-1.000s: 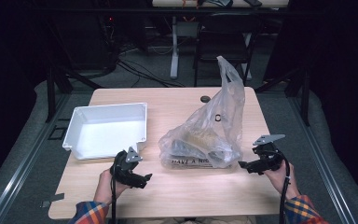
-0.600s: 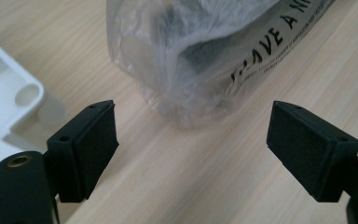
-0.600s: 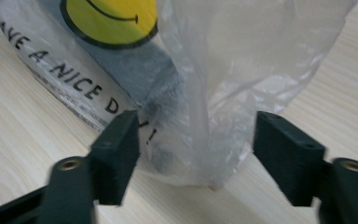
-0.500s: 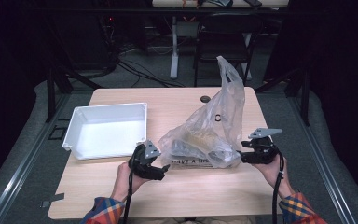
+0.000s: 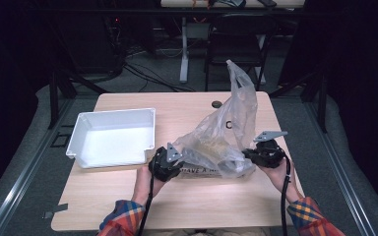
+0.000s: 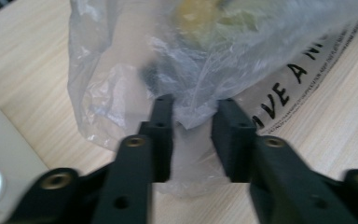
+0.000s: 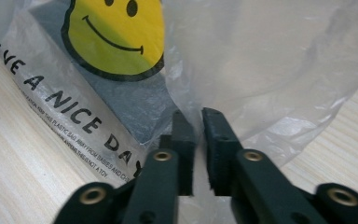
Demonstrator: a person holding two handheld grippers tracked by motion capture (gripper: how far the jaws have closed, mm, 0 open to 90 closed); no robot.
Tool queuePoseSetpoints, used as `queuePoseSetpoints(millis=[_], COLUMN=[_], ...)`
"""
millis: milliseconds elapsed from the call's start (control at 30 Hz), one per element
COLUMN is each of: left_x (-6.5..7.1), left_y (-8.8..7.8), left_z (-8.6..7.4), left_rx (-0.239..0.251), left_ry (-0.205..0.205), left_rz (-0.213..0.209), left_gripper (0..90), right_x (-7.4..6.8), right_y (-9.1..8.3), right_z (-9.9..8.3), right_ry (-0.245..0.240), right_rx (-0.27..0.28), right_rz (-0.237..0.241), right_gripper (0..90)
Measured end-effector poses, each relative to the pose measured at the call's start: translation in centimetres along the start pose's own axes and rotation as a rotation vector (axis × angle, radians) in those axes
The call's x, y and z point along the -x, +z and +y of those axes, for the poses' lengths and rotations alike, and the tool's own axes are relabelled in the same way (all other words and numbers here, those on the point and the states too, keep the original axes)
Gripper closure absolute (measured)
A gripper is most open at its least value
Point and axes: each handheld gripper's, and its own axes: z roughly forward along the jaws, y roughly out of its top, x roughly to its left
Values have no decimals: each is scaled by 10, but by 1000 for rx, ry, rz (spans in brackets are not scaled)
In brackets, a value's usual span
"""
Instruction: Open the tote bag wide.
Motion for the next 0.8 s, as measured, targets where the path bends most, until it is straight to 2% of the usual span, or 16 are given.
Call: queuePoseSetpoints(millis=[133,167,233,267,300,333,367,433,533,633,667,700,733,767,800], left_x=[-8,-12,-14,-18,-18,-22,-24,-26,-28,-30,-31,-32,-32,-33,-33], left_y=[0,-1,-1,-1,-1,-1,-2,-2,-2,1,1,2,2,3,3], left_z=[-5,-7,-8,-11,-11,-13,-13,-15,-16,-18,-18,-20,-20,-21,-21], left_rx=[5,9,9,8,8,9,6,5,-6,-25,-34,-40,-40,-50,-50], left_ry=[-53,-88,-101,-130,-130,-160,-170,-189,-197,-215,-218,-230,-230,-236,-236], left_rz=[-19,-23,-27,-31,-31,-42,-41,-43,-40,-28,-33,-31,-31,-33,-33], left_gripper=[878,884,892,893,895,895,895,895,897,897,897,898,898,898,898], right_x=[1,1,-1,-2,-2,-5,-5,-5,-2,3,4,7,8,7,8], right_y=[-5,-6,-8,-10,-10,-14,-15,-17,-16,-13,-11,-6,-6,-2,-1], right_z=[-2,-2,-4,-4,-4,-6,-7,-9,-12,-15,-17,-20,-21,-22,-23], right_ry=[28,33,39,36,36,33,34,37,46,49,73,76,63,107,108], right_rx=[23,29,30,26,26,26,30,29,21,-12,-13,-15,-44,-17,-20], right_rz=[30,33,41,44,44,44,44,43,39,24,45,42,11,39,39], right_gripper=[900,900,900,900,900,900,900,900,900,900,900,900,900,900,900])
